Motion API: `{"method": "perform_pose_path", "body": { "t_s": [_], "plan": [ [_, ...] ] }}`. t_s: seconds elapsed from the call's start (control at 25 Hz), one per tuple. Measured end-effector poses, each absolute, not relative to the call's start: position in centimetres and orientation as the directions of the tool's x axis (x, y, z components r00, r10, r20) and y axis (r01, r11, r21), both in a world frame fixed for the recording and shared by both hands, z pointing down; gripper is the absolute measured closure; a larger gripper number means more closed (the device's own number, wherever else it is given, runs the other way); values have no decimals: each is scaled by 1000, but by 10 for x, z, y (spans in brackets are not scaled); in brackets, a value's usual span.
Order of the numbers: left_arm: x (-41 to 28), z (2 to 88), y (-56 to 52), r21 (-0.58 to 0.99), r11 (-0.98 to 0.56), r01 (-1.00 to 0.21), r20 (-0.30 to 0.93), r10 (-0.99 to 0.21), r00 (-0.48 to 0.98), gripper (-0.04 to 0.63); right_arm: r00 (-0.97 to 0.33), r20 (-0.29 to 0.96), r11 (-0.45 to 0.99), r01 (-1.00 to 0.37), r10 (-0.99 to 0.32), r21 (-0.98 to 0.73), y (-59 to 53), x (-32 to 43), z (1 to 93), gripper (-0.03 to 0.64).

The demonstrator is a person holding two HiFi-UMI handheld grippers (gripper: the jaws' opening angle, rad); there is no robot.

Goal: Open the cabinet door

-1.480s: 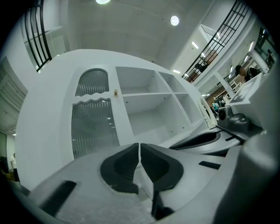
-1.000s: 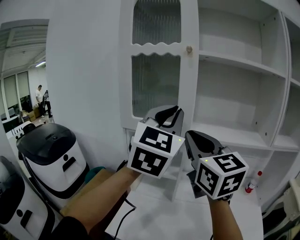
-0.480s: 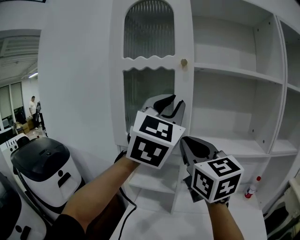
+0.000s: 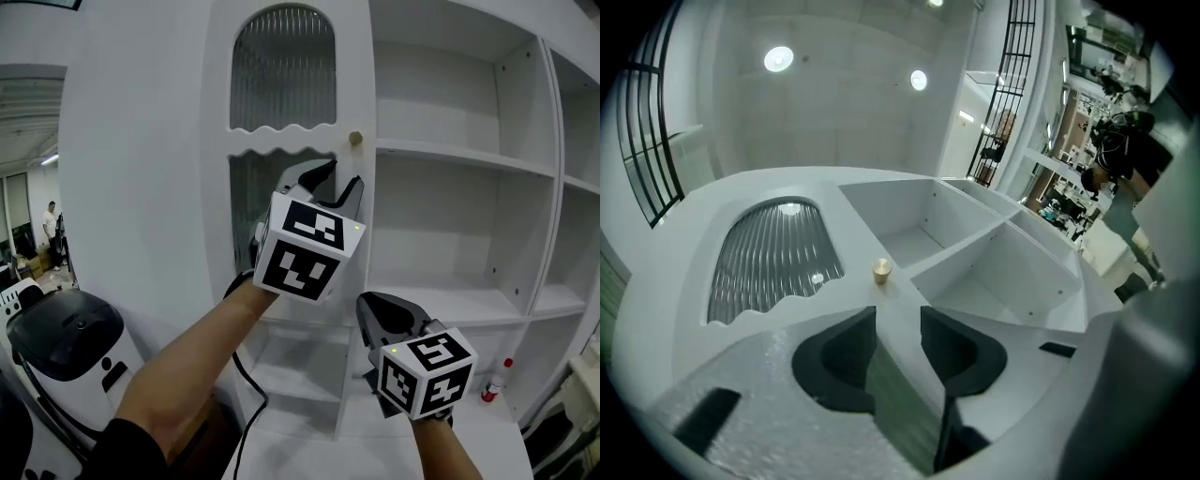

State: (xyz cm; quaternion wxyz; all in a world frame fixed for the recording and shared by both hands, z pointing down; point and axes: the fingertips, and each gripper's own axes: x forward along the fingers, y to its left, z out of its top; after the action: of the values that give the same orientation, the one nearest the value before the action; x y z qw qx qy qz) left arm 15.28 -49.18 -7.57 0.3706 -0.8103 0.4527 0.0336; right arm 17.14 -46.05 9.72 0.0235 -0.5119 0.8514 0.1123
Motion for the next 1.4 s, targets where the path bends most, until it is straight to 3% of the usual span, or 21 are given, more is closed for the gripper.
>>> {"method": "perform_pose_path", "body": {
  "t_s": [0.72,0.8,1.4],
  "plan": [
    [167,-127,-499,-572,-237,-785,-514,-642,569,467,-424,-126,411,-905,-897,111,-482,197,121,595],
    [169,-129,-500,-574,-231,-786,-515,-643,566,500,-427,-126,417,-904,-896,96,-483,198,124,595],
    [166,-124,-488,-609,-173,-774,-506,-667,547,515,-494,-125,495,-869,-860,30,-474,196,137,594]
  ]
}}
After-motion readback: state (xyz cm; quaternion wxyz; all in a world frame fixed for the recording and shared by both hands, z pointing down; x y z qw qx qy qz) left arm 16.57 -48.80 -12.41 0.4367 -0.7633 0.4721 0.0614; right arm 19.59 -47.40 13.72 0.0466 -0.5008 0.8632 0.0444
